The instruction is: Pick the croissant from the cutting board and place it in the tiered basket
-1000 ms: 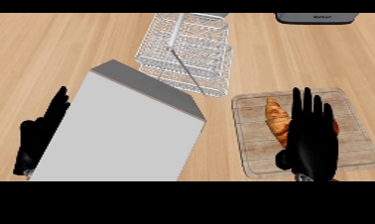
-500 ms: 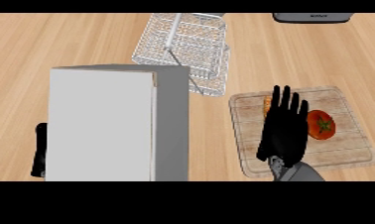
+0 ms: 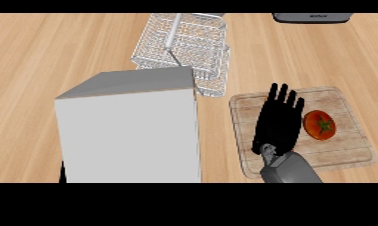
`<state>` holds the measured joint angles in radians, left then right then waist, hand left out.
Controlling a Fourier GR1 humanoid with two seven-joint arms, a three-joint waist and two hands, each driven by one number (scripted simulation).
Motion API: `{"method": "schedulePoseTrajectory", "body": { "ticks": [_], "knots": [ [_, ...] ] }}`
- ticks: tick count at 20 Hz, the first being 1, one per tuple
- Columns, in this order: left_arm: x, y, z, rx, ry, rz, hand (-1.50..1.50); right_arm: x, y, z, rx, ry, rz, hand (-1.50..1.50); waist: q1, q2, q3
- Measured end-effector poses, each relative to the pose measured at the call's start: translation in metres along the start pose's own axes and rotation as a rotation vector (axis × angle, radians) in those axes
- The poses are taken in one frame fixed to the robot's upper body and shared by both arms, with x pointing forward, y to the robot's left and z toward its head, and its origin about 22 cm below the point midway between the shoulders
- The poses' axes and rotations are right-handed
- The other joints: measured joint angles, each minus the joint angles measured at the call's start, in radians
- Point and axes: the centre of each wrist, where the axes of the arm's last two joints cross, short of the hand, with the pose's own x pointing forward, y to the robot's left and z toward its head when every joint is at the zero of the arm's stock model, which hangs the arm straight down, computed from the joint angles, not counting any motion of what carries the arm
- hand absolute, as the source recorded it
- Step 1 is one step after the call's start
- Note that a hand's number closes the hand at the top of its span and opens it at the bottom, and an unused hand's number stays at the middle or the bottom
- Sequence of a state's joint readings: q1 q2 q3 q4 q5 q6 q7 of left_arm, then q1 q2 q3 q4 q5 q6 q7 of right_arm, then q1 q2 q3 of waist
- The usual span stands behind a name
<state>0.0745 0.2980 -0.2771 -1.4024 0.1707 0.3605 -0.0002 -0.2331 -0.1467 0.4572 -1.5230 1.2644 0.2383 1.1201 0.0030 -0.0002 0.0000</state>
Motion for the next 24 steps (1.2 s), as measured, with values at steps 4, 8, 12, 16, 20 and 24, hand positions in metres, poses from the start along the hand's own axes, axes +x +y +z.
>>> {"method": "schedulePoseTrajectory", "body": {
  "ticks": [4,8,12,16,20,24],
  "knots": [
    [0.000,-0.002,0.003,-0.006,0.002,0.006,0.00,0.002,0.007,0.001,0.029,0.021,0.029,-1.50,-0.001,-0.001,0.000],
    [0.000,-0.007,0.000,0.000,-0.004,0.003,0.00,0.001,0.009,-0.011,0.069,0.053,0.036,-1.50,-0.001,-0.001,0.000],
    [0.001,-0.003,-0.005,-0.004,-0.005,0.001,0.00,0.004,0.010,-0.018,0.103,0.077,0.032,-1.50,-0.001,-0.002,-0.001],
    [0.000,-0.006,-0.003,-0.002,-0.006,0.003,0.00,-0.001,0.008,-0.029,0.128,0.100,0.027,-1.50,0.000,-0.002,0.000],
    [0.003,-0.009,-0.008,0.004,-0.004,0.005,0.00,-0.007,0.015,-0.028,0.141,0.117,0.026,1.50,-0.001,-0.005,-0.002],
    [0.002,-0.012,-0.008,-0.003,0.000,0.015,0.00,-0.006,0.019,-0.032,0.141,0.116,0.033,1.50,0.001,-0.007,-0.003]
  ]
}}
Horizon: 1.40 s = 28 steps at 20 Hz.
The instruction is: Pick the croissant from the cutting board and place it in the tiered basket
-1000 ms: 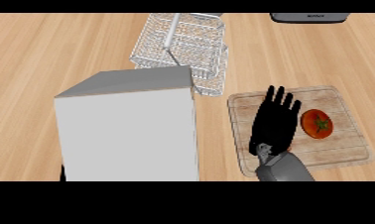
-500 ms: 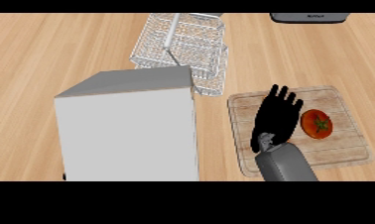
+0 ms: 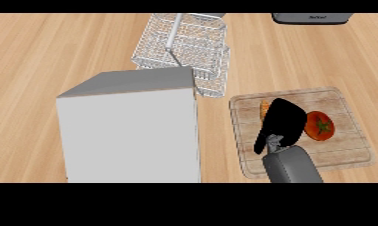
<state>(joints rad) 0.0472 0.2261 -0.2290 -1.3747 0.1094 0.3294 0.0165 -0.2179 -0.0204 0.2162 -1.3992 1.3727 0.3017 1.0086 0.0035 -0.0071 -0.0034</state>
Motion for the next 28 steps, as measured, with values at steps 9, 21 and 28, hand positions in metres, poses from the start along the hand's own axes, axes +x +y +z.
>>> {"method": "schedulePoseTrajectory", "body": {
  "ticks": [9,21,28],
  "knots": [
    [-0.009,0.001,0.004,0.001,-0.026,-0.004,0.00,0.008,0.016,0.000,-0.061,-0.086,0.079,1.50,0.004,-0.005,0.002],
    [-0.005,0.001,0.005,0.003,-0.017,-0.006,0.00,0.007,-0.021,0.019,0.003,-0.528,-0.162,1.50,-0.005,0.002,0.005],
    [-0.007,0.009,0.008,0.021,-0.007,-0.003,0.00,-0.028,-0.085,0.047,-0.034,-0.636,-0.537,1.50,-0.017,-0.001,0.004]
  ]
}}
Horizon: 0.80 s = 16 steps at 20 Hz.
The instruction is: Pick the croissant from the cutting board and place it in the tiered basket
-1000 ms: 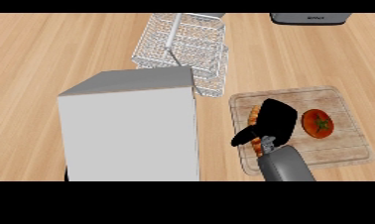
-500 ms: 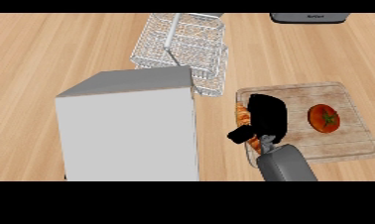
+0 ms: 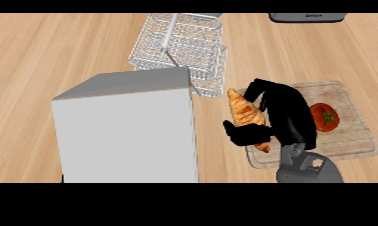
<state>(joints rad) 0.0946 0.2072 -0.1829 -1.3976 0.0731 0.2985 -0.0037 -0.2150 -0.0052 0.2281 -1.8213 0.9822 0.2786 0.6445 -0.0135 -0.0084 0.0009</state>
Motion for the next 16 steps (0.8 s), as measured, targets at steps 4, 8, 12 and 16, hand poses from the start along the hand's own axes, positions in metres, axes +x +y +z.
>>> {"method": "schedulePoseTrajectory", "body": {
  "ticks": [4,8,12,16],
  "knots": [
    [0.001,0.002,0.001,-0.007,0.002,0.003,0.00,0.020,-0.052,0.023,-0.136,-0.086,-0.088,1.50,0.001,0.000,0.000],
    [0.001,-0.001,0.002,-0.011,0.004,-0.003,0.00,0.036,-0.100,0.047,-0.233,-0.158,-0.069,1.50,0.005,0.001,-0.001],
    [-0.001,-0.006,0.003,-0.018,-0.009,-0.002,0.00,0.058,-0.132,0.054,-0.291,-0.214,-0.082,1.50,0.012,0.003,0.000],
    [0.007,-0.003,0.002,-0.021,-0.001,-0.003,0.00,0.083,-0.145,0.047,-0.320,-0.233,-0.088,1.50,0.017,0.005,-0.001]
  ]
}}
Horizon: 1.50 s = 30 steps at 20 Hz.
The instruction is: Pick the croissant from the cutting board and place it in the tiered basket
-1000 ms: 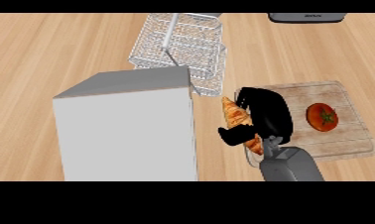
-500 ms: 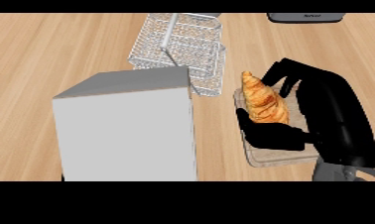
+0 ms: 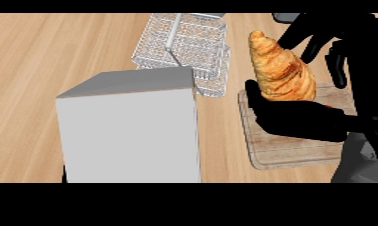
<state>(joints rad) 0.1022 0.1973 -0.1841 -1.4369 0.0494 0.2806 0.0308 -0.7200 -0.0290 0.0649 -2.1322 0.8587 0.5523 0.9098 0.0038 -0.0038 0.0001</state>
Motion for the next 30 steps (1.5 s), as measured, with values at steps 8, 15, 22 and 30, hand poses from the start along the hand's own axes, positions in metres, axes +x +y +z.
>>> {"method": "schedulePoseTrajectory", "body": {
  "ticks": [8,15,22,30],
  "knots": [
    [-0.001,-0.011,-0.008,-0.003,-0.004,-0.006,0.00,0.038,-0.003,-0.056,0.003,0.041,-0.002,1.50,0.005,0.003,0.000],
    [0.000,-0.009,-0.011,-0.003,-0.012,-0.004,0.00,0.042,0.030,-0.101,0.055,0.074,0.001,1.50,0.010,0.005,0.001],
    [0.000,0.000,-0.010,-0.012,-0.007,-0.007,0.00,0.045,0.077,-0.127,0.117,0.065,0.035,1.50,0.014,0.006,0.000],
    [0.000,-0.005,-0.011,-0.018,-0.014,-0.005,0.00,0.031,0.132,-0.152,0.136,0.121,0.065,1.50,0.018,0.008,0.000]
  ]
}}
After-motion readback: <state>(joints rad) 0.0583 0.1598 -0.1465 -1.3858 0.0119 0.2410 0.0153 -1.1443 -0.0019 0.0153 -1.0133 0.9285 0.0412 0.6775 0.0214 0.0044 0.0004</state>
